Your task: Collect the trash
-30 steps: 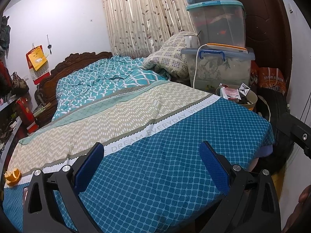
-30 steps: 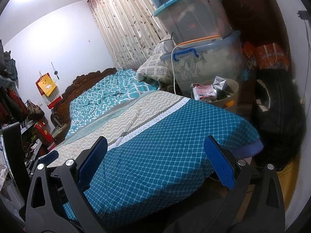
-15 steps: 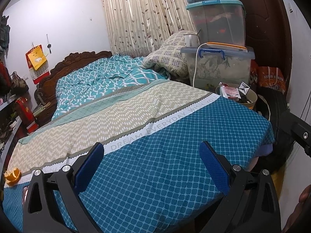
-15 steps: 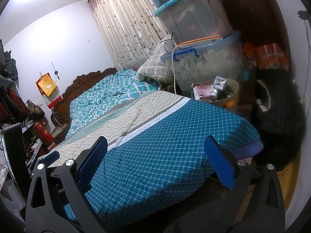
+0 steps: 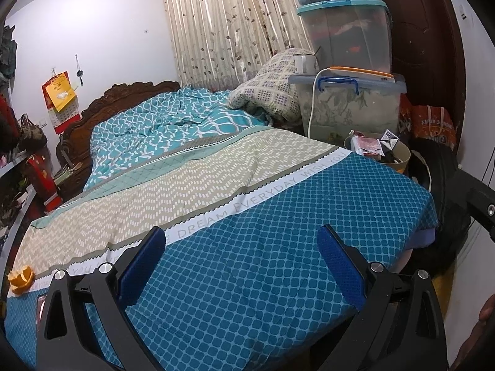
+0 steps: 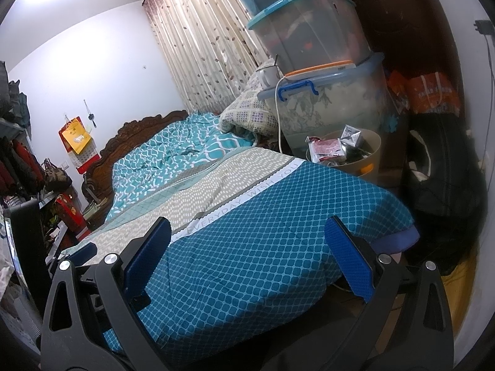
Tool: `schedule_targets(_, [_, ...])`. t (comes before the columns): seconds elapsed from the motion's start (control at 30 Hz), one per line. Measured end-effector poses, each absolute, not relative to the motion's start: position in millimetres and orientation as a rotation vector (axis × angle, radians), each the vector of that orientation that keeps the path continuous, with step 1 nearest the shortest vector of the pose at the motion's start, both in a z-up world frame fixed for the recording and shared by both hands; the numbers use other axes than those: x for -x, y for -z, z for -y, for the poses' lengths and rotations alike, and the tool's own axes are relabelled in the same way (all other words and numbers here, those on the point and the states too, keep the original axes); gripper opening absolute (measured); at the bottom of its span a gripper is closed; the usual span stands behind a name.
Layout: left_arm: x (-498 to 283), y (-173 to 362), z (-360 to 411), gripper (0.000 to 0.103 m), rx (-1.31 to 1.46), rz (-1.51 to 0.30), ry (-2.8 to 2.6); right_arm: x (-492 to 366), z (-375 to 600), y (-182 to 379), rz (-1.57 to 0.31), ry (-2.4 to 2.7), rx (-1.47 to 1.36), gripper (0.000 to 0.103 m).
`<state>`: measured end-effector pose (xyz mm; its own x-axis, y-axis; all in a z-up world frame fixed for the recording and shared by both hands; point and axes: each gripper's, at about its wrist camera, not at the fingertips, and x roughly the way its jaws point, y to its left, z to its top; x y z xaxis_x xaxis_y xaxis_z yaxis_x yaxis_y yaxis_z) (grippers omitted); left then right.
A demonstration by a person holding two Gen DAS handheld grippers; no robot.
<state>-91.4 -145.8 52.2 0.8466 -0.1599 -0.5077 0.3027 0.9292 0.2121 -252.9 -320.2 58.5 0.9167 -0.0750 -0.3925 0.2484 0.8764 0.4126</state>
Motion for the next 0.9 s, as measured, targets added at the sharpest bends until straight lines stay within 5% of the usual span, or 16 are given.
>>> schedule_targets(0.9, [89.8, -47.0, 145.0, 0.094, -0.309, -0.521, 0.242, 253.4, 319.3, -59.1, -0.38, 0.174, -0.48, 0.098])
